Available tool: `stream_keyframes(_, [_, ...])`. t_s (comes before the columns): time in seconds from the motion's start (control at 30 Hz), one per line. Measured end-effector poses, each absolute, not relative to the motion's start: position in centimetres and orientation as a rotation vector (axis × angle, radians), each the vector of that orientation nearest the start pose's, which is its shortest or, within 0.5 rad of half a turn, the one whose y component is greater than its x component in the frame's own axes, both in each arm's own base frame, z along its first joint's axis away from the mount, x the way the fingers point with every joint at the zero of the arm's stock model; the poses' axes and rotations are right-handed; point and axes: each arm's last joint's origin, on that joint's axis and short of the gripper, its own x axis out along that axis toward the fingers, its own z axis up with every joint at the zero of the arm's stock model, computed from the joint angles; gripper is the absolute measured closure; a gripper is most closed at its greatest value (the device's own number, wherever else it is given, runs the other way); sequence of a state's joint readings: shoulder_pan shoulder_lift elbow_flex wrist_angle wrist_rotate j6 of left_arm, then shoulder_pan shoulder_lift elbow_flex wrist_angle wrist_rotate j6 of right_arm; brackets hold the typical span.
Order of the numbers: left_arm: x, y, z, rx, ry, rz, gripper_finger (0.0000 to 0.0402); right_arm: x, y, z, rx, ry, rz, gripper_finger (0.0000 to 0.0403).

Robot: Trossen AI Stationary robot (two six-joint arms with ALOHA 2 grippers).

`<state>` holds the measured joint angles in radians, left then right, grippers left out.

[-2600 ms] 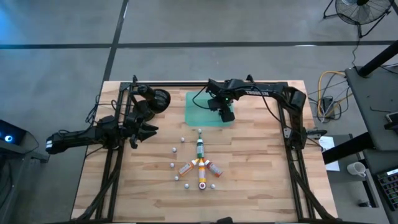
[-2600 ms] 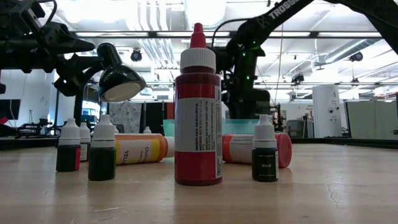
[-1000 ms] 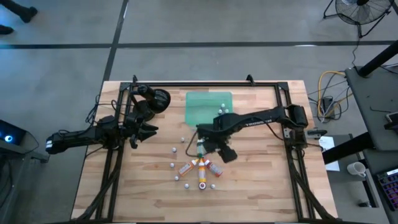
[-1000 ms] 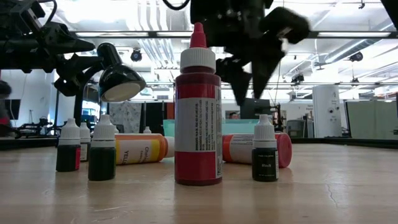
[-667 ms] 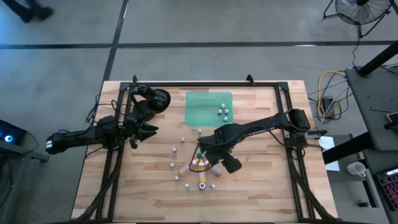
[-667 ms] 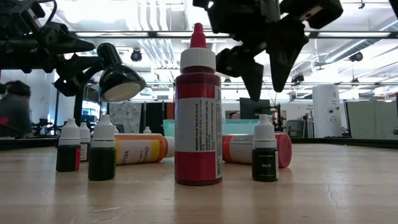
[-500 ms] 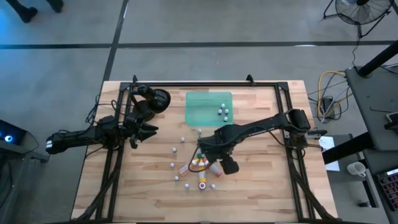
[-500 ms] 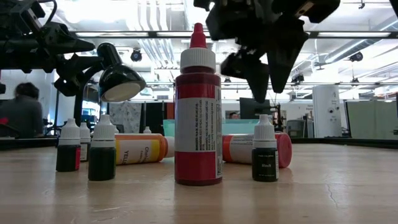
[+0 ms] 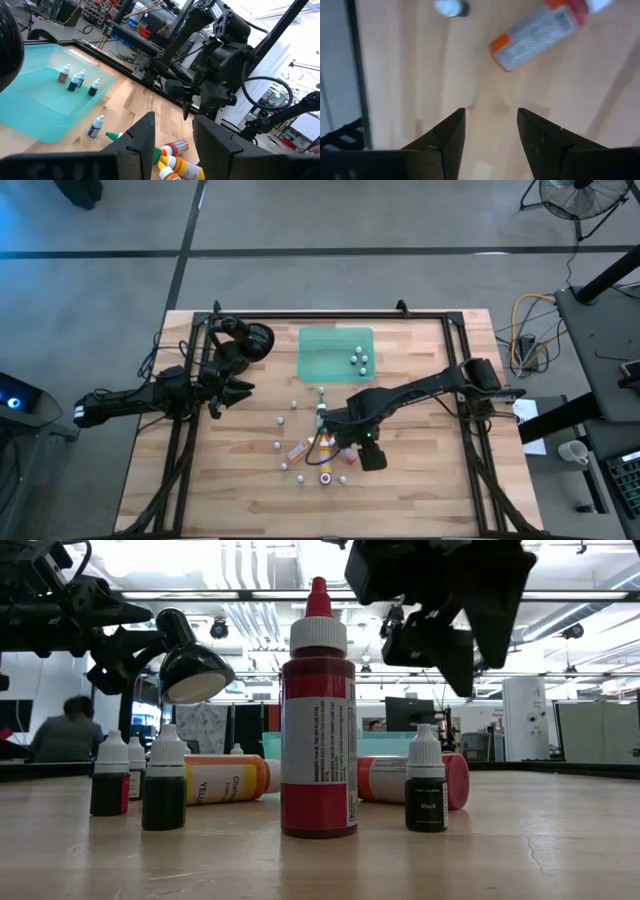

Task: Pick & Place food coloring
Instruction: Put the bottom center small green food coloring bottle into the bin

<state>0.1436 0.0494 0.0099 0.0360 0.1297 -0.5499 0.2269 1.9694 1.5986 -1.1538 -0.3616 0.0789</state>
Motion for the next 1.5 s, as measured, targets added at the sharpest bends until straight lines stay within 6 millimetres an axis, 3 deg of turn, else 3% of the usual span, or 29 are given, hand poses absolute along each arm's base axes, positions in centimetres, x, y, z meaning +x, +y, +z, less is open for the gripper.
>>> stream_keyframes(0.2, [9.9,1.1,16.7,-0.55,-0.001,0.014,0.0296,35.8,12.5,22.0,0.178,1.567,0.459,0.0232])
stream_keyframes(0.37, [9.9,1.1,16.6,-0.551,0.0,0.014,0.0296,35.5,15.8,22.1,-0.043,1.422,0.63,0.0231])
stream_keyframes(0.5, [9.9,1.1,16.6,-0.55,0.0,0.015,0.0296,35.6,17.6,22.0,-0.188,1.322,0.634,0.0225])
stream_keyframes(0.77, [9.9,1.1,16.6,-0.55,0.0,0.014,0.0296,37.2,18.9,19.7,-0.17,1.259,0.516,0.0197])
stream_keyframes(1.03, [10.0,1.1,16.6,-0.551,0.001,0.014,0.0296,37.6,19.0,17.8,-0.163,1.305,0.474,0.0162])
stream_keyframes(1.23, [10.0,1.1,16.6,-0.55,0.0,0.014,0.0296,37.7,18.7,17.8,-0.193,1.297,0.349,0.0158])
stream_keyframes(1.5, [10.0,1.1,16.6,-0.551,0.0,0.014,0.0296,37.8,18.7,17.8,-0.202,1.288,0.37,0.0173])
